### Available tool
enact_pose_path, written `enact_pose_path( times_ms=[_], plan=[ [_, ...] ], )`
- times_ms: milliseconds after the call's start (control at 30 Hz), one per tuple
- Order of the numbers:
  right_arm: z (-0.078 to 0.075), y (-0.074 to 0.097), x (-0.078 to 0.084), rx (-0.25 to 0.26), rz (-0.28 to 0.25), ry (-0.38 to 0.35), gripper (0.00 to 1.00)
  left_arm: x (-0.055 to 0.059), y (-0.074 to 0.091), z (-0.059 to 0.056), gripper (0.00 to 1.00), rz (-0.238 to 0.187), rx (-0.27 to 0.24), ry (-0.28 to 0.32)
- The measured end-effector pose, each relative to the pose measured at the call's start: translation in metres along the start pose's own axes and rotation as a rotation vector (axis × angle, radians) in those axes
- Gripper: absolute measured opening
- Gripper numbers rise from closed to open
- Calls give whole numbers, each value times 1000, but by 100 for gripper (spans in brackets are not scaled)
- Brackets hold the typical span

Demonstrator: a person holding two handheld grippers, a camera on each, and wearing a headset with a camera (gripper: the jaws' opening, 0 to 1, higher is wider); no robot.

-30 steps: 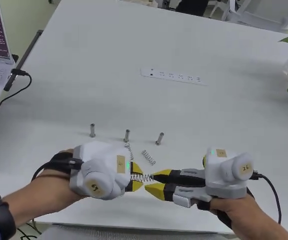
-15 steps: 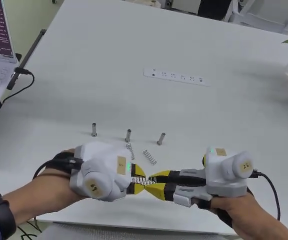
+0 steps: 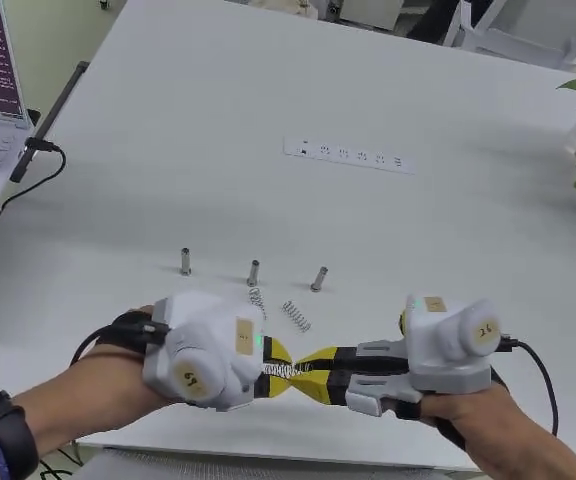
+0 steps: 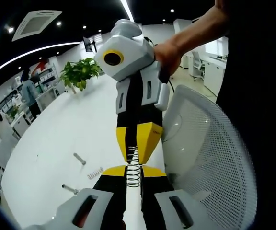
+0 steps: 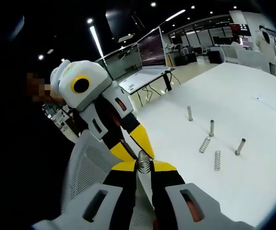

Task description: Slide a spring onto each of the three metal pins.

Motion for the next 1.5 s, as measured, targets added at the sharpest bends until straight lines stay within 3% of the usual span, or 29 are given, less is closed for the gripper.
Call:
enact_pose_path(
  times_ms=[133, 367, 500, 633, 1033, 1267, 1500],
  plan=[
    [0, 0, -4, -4, 40, 51, 8, 3, -2, 2, 2, -30, 26, 78],
    [-2, -1, -12, -31, 178, 213, 8, 10, -10, 4, 2, -86, 57, 210],
    [-3, -3, -14, -59, 279, 297, 8, 12, -18, 2, 2, -87, 55, 223],
    [-1, -5, -15, -84, 338, 350, 8, 14, -21, -1, 3, -83, 53, 224],
    [-9, -11, -21, -102, 353, 394, 8, 22, -11, 5, 7, -105, -13, 294],
    [-26, -13, -27, -75, 348, 401, 8, 31, 11, 16, 14, -151, -112, 371],
    [-48, -18, -33, -46, 370, 419, 8, 45, 47, 27, 19, -181, -246, 425]
  ],
)
Point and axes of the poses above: the centre of the closed fingertips' face, and the gripper's own axes: y roughly backward along the fingers, z roughly to its left, x roughly out of its underside, the point moved 9 cm from there along y, roughly backward along the fingers, and after that the axes turned 14 degrees about y, right-handed, at the moved point
